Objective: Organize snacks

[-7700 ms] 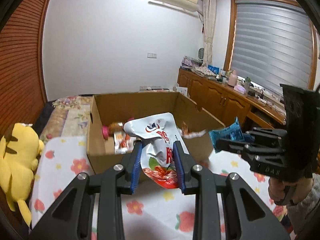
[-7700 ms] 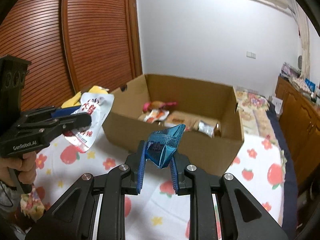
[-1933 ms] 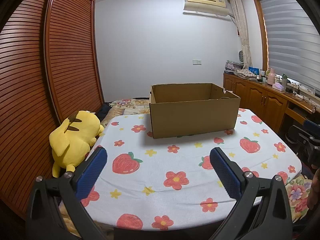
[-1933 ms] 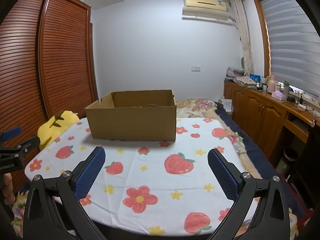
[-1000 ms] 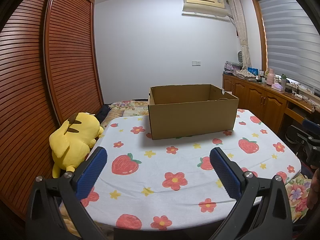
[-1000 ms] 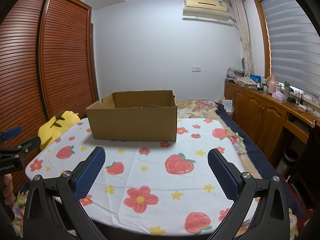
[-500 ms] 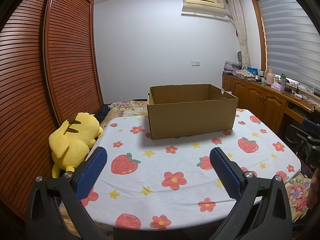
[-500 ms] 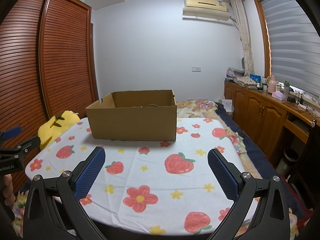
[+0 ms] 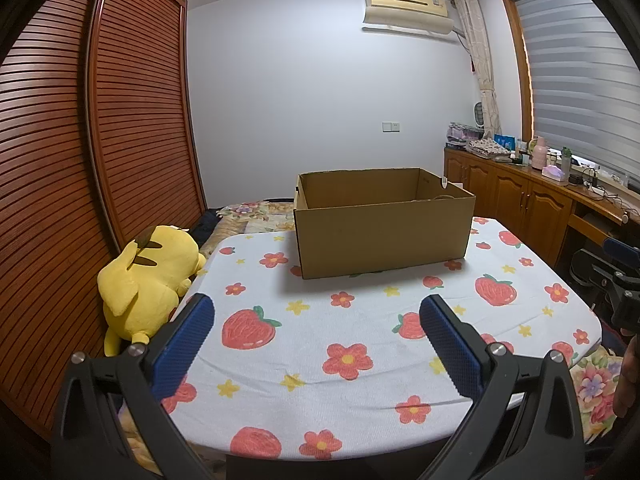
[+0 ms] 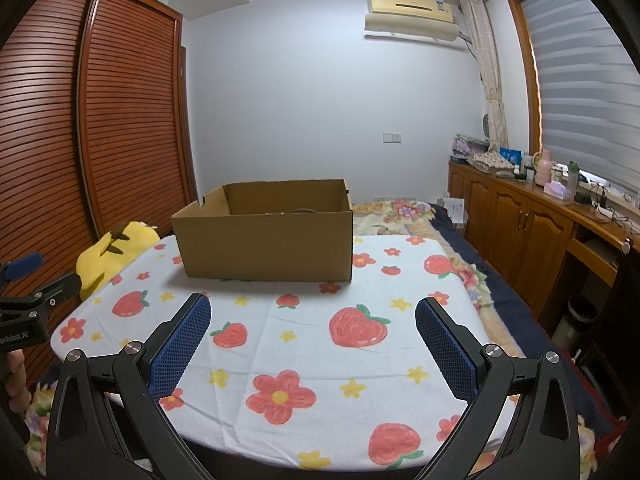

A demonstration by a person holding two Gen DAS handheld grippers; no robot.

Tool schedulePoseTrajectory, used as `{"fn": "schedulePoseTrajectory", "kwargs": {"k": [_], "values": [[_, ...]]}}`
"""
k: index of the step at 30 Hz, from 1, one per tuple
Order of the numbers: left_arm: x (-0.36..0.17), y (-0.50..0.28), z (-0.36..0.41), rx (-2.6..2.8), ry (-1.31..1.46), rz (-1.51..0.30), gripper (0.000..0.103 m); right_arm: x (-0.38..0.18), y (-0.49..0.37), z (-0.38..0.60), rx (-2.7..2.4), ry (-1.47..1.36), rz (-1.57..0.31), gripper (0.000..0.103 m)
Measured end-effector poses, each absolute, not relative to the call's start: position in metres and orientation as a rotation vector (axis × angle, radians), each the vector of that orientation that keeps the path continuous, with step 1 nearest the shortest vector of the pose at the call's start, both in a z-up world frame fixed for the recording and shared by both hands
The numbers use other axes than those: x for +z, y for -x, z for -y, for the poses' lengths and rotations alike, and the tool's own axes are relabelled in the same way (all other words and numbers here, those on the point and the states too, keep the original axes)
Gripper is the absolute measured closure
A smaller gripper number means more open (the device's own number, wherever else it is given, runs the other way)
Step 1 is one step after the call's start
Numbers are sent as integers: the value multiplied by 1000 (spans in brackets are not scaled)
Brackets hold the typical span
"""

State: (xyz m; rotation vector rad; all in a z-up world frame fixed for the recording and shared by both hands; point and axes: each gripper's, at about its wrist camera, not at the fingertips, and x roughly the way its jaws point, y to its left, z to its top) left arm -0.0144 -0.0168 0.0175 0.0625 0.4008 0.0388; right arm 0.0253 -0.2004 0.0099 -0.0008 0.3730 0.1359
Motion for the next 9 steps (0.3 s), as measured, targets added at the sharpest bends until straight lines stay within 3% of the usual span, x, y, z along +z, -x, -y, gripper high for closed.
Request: {"fn": "schedulePoseTrajectory", "kwargs": {"k": [9], "values": [[17,14,17,39,-62,-401,0,10,-25,201,136,1,-373,0]]}}
